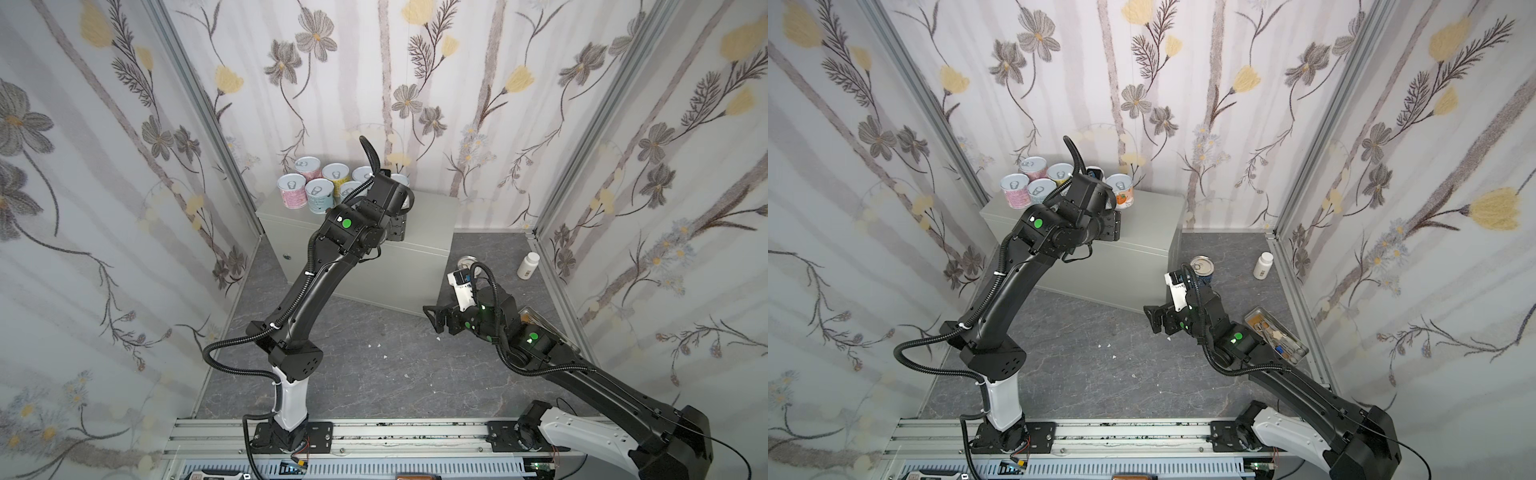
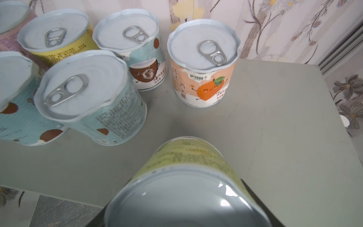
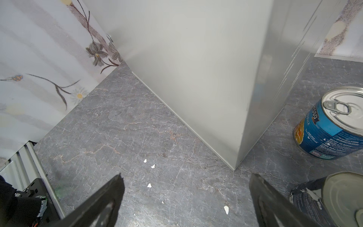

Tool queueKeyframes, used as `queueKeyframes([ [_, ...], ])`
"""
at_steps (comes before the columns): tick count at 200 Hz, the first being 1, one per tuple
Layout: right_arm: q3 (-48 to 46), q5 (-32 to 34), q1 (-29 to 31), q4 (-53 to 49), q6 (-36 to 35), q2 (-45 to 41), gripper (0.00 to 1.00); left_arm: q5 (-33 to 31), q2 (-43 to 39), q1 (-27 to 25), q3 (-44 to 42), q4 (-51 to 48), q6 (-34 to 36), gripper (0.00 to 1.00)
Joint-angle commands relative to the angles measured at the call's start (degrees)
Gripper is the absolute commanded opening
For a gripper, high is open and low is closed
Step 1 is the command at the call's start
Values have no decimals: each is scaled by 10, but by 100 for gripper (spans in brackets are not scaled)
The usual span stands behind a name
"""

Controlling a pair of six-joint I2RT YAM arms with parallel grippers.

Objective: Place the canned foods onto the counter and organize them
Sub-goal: 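Lower the green-labelled can beside the orange-printed can with left gripper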

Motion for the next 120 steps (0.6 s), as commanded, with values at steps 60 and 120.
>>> queueKeyframes([
  [60, 14, 9, 12, 17, 3, 18, 100, 3, 0, 1, -1, -1, -4, 44],
  [120, 12, 18, 12, 9, -1, 12, 100, 10, 27, 13, 21, 10, -1, 52],
])
